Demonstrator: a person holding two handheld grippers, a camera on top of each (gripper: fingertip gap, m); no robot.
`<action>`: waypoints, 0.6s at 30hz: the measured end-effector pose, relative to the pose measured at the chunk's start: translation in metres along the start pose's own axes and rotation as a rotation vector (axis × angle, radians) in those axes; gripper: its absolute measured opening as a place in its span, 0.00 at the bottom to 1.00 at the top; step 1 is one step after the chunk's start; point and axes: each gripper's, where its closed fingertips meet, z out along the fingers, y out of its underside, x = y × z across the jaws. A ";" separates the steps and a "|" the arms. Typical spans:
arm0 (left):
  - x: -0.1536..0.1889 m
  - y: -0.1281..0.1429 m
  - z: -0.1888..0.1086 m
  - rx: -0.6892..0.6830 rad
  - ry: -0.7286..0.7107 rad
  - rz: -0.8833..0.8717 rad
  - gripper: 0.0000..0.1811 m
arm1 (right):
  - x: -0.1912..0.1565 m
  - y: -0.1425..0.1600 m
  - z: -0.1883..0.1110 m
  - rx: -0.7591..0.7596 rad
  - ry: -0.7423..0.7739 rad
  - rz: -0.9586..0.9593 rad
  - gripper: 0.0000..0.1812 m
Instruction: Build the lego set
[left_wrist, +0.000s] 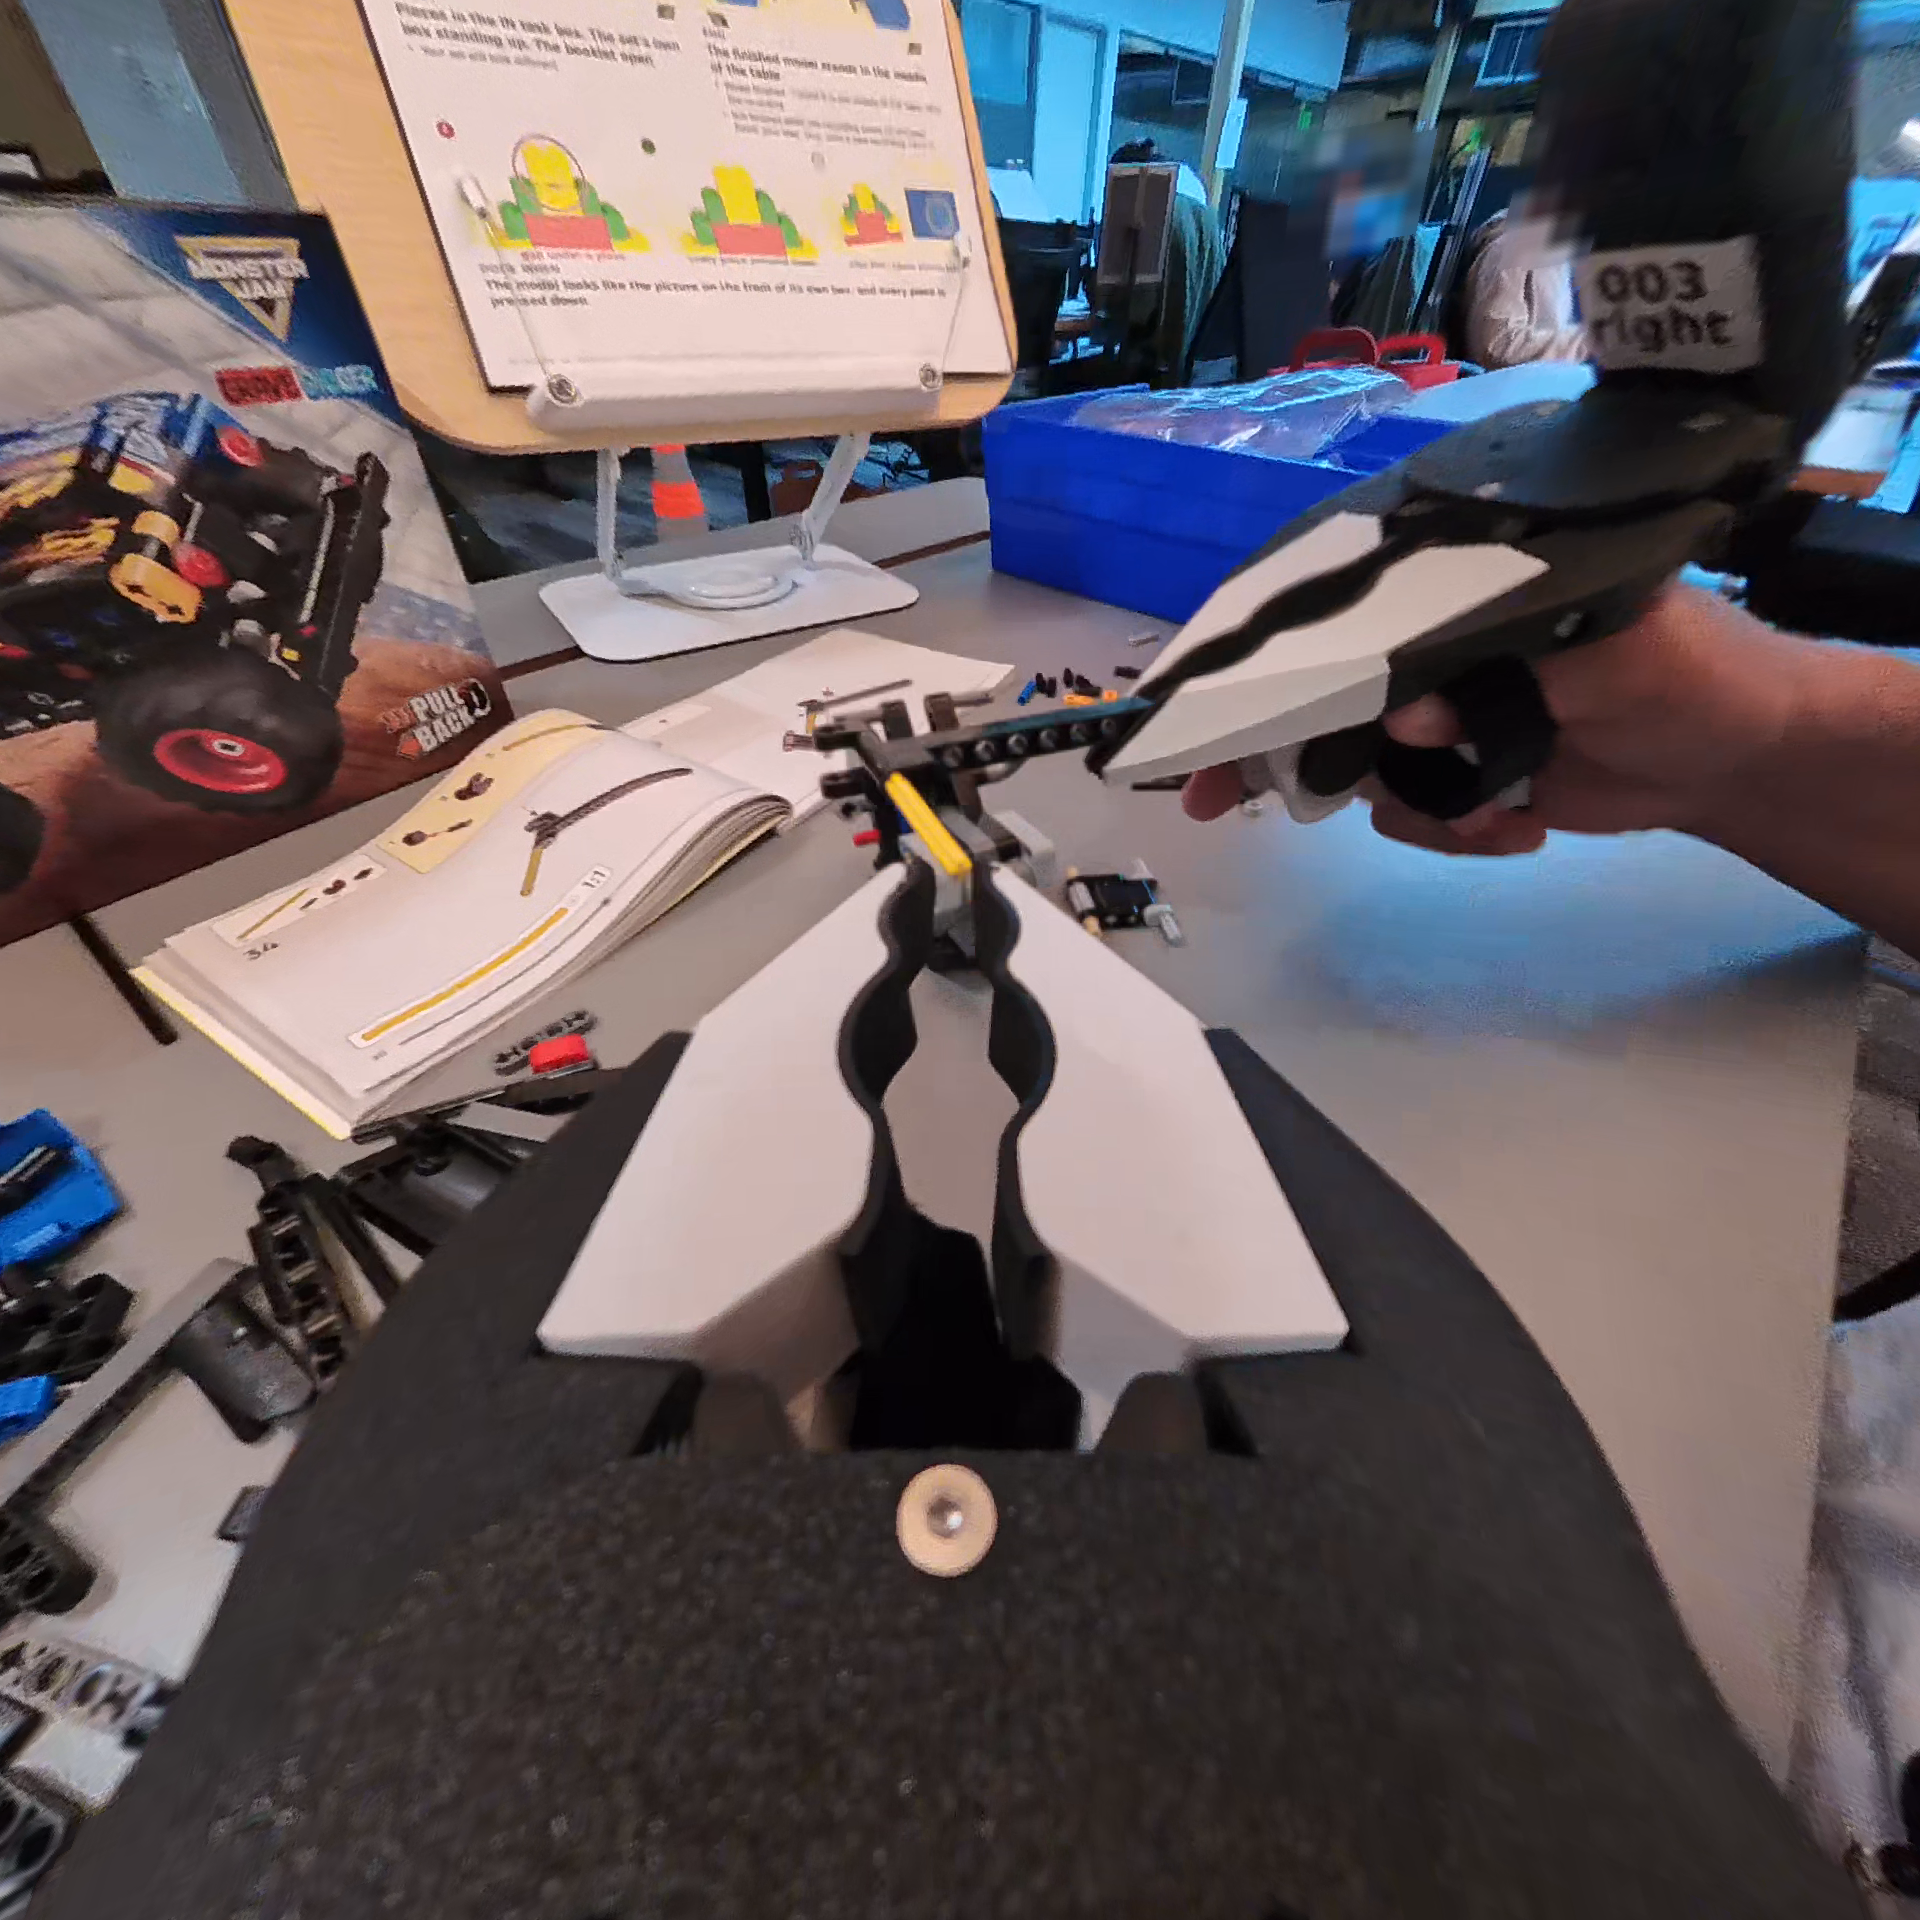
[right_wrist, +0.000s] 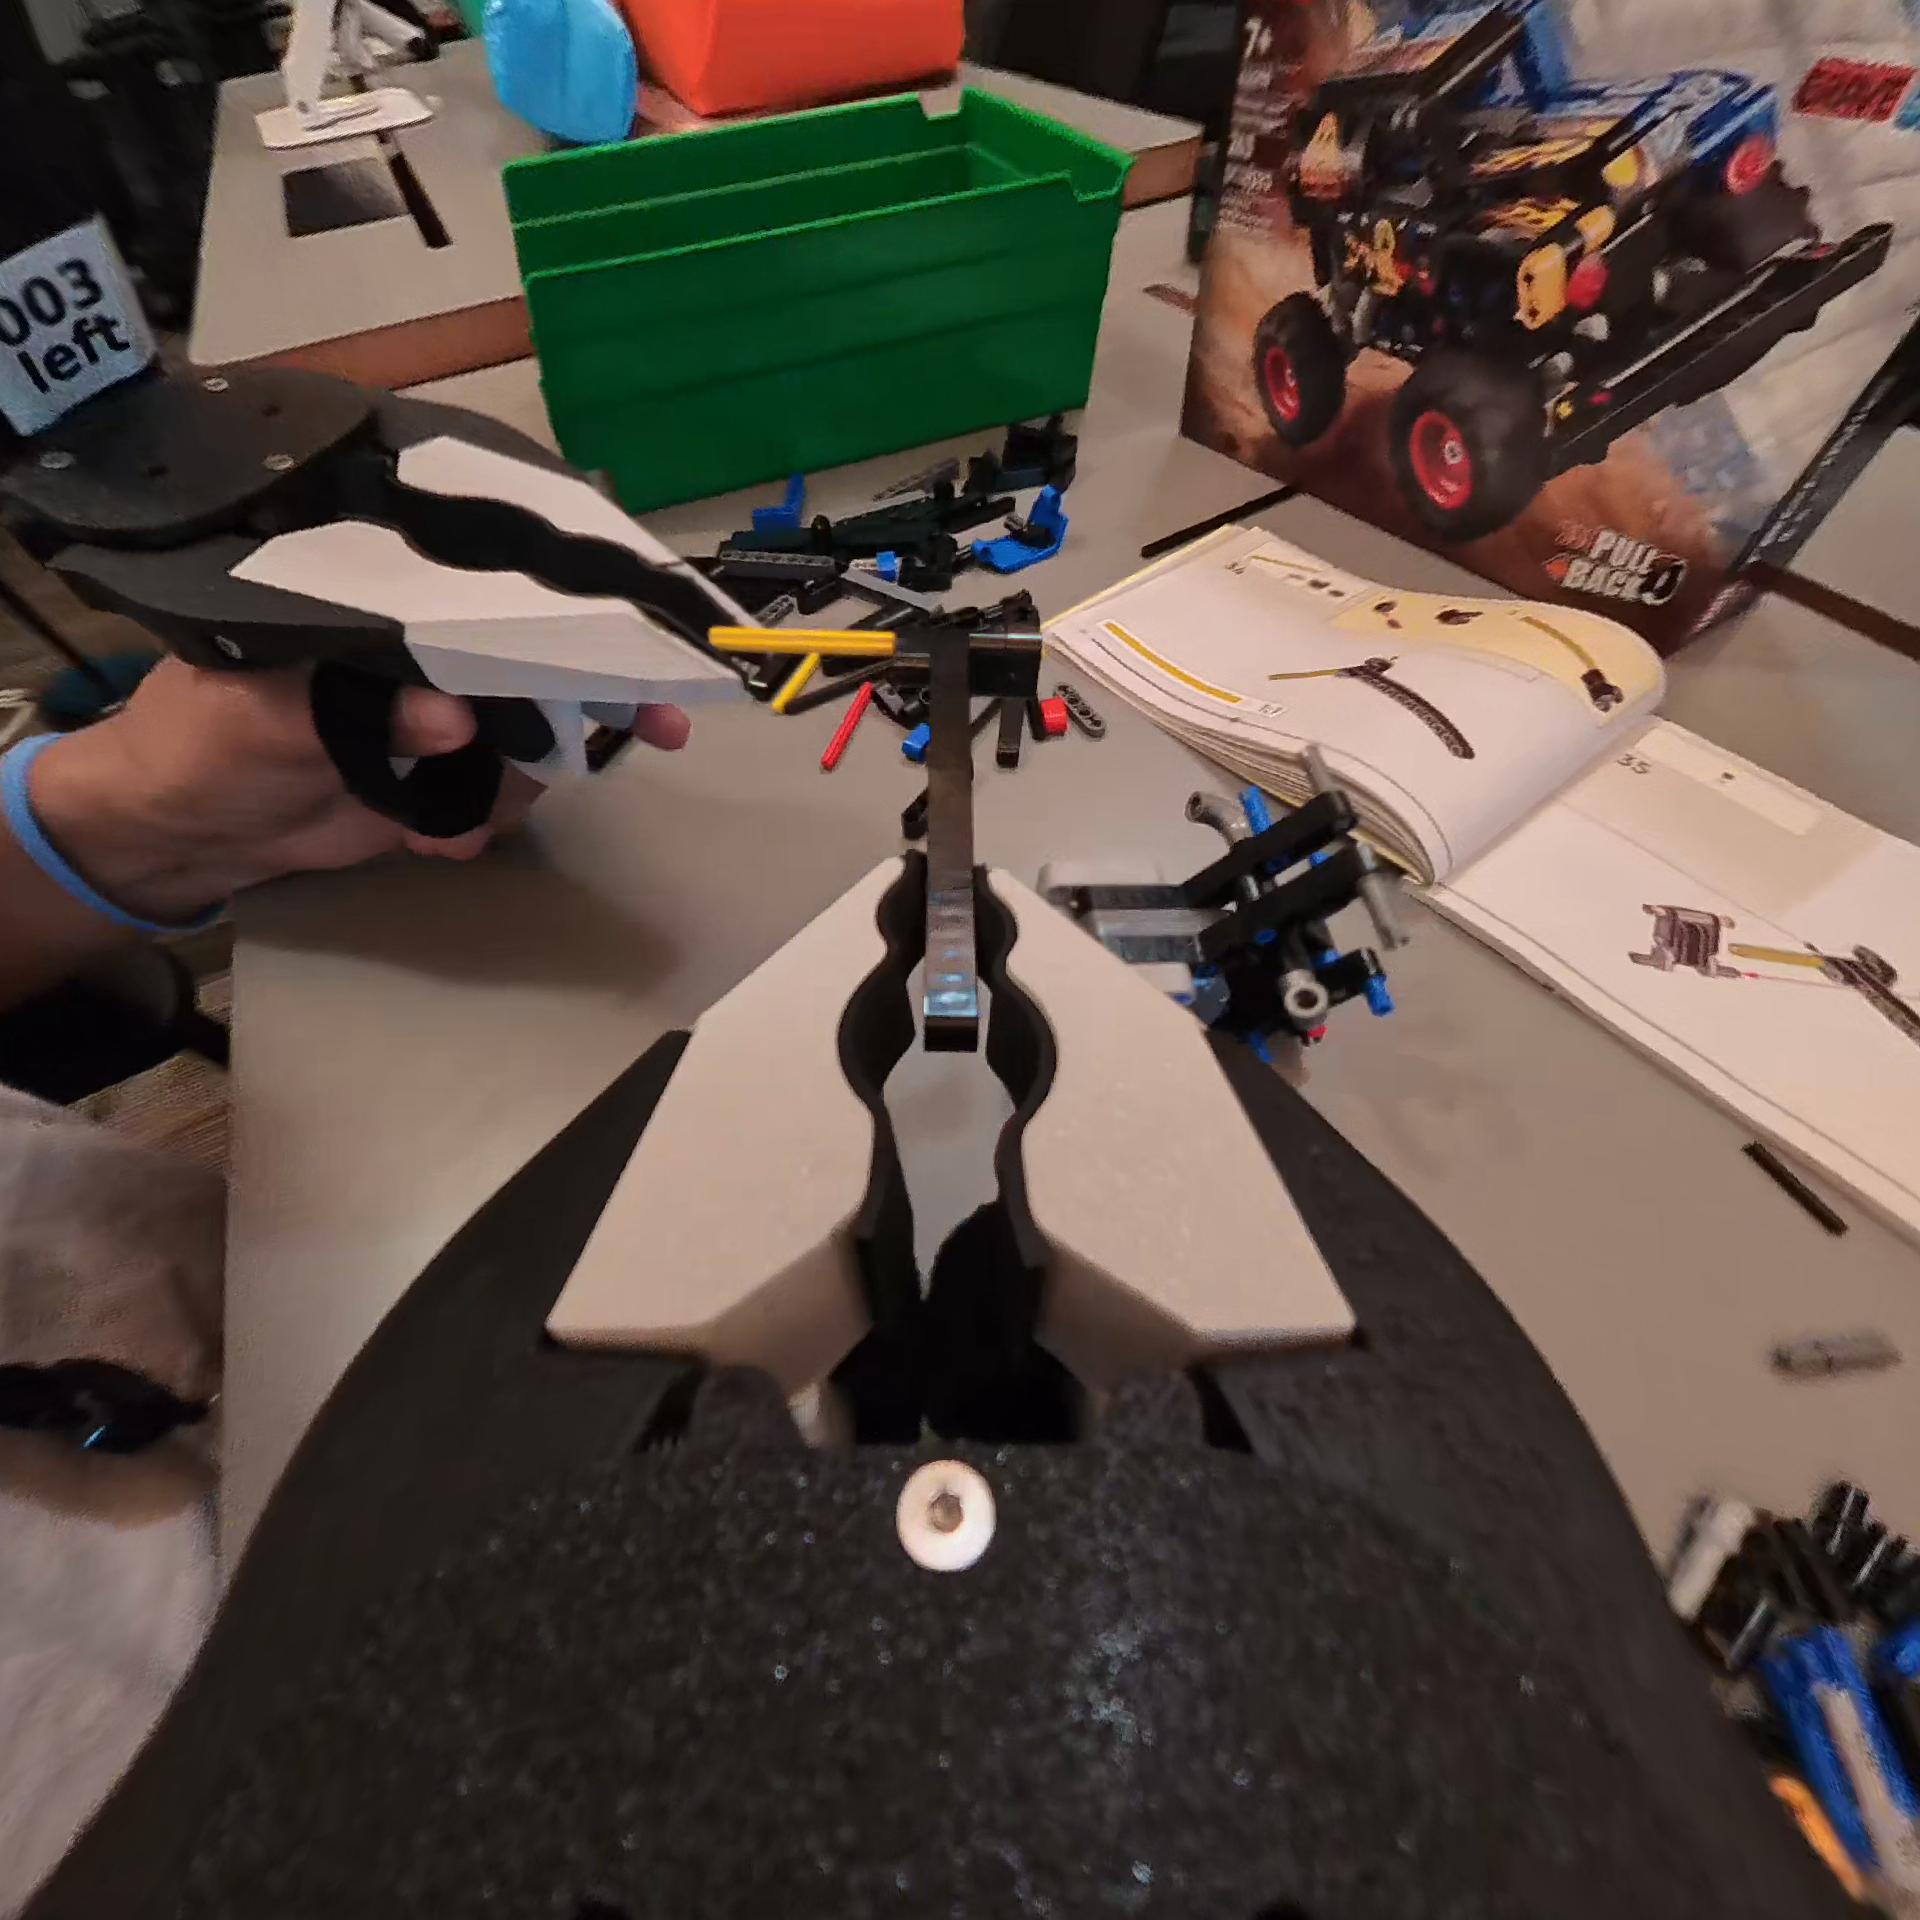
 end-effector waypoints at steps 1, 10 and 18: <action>-0.003 0.000 0.001 -0.005 -0.008 0.005 0.03 | 0.004 -0.002 0.001 -0.016 -0.037 0.009 0.04; -0.019 -0.010 0.009 -0.055 0.027 0.087 0.09 | 0.075 -0.016 -0.014 -0.039 -0.034 0.028 0.03; -0.029 -0.014 0.058 -0.093 0.099 0.193 0.09 | 0.141 0.014 -0.047 -0.096 0.216 0.109 0.04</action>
